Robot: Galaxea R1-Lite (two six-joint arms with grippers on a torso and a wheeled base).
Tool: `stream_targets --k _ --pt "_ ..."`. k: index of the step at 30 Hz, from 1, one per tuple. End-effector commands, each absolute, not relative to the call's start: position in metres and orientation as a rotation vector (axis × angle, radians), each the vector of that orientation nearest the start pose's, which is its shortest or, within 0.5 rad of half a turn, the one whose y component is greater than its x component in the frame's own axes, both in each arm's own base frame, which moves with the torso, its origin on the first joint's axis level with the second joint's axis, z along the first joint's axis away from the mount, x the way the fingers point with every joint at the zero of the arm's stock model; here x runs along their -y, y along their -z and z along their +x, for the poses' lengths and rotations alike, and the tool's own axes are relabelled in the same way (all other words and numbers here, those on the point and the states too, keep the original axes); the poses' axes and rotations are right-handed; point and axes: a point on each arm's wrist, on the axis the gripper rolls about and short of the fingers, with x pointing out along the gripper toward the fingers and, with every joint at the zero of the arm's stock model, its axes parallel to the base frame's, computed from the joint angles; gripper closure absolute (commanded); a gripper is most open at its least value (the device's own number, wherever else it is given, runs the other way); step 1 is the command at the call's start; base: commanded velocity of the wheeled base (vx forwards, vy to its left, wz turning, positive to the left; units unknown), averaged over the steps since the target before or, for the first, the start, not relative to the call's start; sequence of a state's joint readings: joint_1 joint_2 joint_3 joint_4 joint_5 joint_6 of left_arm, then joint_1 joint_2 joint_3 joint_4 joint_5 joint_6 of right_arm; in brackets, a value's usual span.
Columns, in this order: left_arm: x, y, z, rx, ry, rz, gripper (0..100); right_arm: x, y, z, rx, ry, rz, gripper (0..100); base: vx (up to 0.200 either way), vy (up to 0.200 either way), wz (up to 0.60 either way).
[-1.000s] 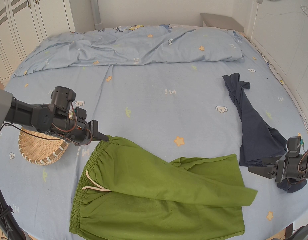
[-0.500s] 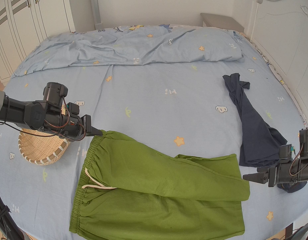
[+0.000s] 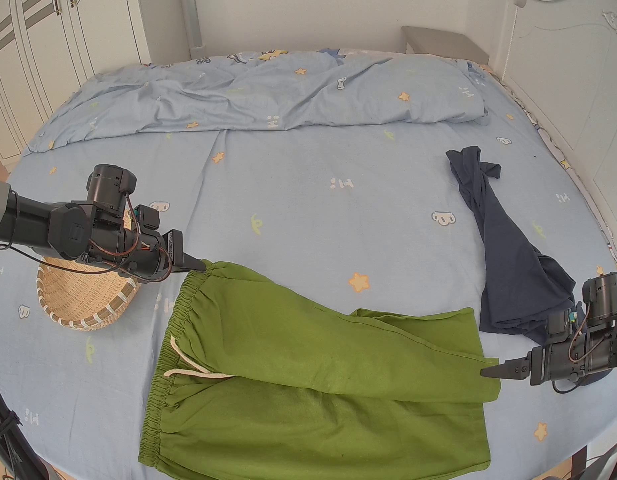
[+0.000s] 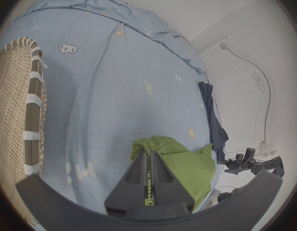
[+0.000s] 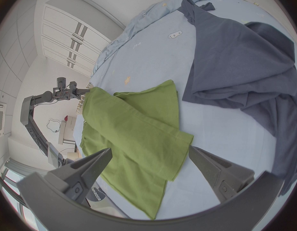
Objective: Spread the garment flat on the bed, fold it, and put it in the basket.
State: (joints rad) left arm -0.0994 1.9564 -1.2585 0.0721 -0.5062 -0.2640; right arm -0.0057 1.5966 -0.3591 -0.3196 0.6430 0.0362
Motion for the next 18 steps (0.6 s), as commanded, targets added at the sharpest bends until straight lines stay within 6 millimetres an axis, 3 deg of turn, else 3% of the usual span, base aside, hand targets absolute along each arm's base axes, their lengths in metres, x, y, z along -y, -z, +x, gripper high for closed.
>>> stream_targets --k 1,7,18 --pt "0.047 -0.154 0.364 -0.840 0.473 -0.401 100 -0.009 -0.054 0.204 -0.963 -0.557 0.361 0 0.000 0.000 0.00" --pt "0.047 -0.153 0.364 -0.842 0.473 -0.400 100 -0.012 -0.041 0.210 -0.957 -0.568 0.352 0 0.000 0.000 0.00" --pt "0.049 -0.152 0.364 -0.846 0.475 -0.399 100 -0.012 -0.041 0.213 -0.951 -0.569 0.352 0 0.000 0.000 0.00"
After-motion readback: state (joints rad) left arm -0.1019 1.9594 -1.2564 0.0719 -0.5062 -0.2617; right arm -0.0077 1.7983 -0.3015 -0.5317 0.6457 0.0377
